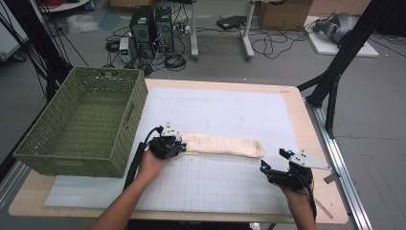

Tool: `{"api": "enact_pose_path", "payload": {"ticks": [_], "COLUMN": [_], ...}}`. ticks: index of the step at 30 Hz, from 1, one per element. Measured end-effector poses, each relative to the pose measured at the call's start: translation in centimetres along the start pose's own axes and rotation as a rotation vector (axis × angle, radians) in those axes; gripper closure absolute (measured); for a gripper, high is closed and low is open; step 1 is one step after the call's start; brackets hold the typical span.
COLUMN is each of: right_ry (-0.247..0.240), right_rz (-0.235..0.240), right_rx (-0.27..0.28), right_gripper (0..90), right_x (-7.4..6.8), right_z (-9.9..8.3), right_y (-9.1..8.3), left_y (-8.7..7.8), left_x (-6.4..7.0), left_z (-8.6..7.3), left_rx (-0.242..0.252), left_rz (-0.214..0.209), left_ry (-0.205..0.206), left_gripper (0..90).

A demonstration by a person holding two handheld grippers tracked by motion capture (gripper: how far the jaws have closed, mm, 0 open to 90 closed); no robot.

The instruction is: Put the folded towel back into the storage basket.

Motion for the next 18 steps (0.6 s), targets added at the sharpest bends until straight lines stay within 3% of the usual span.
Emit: {"api": "enact_pose_path", "payload": {"ticks": [6,9,18], "right_ry": [0.013,0.050,0.030], "right_rz": [-0.005,0.006,-0.004], "right_rx": [-0.039,-0.044,-0.053], "right_gripper": [15.5,15.5,15.3], "right_x": [0.3,0.6,0.8], "right_z": [-0.5,-0.4,0.3], "right_y": [0.6,1.0,2.6], "left_y": [-0.6,-1.1,-1.8], "left_x": [0.0,0.1,0.3], "left_z": [0.2,0.4,1.0], "left_rx": [0.063,0.104,0.162], "left_rz": [-0.020,-0.043,-0.068], "left_ry": [-0.024,-0.025,-0.033], "left_gripper": [80.5,80.5,80.5]}}
Point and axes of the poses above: each handheld gripper's, and its own axes: y roughly forward along the jaws, z roughly out of its top, x roughly to its right, the point moved 3 cm from there along y, roughly forward along the jaws, and after that the axes turned 13 degrees about x, right-handed, at the moved point
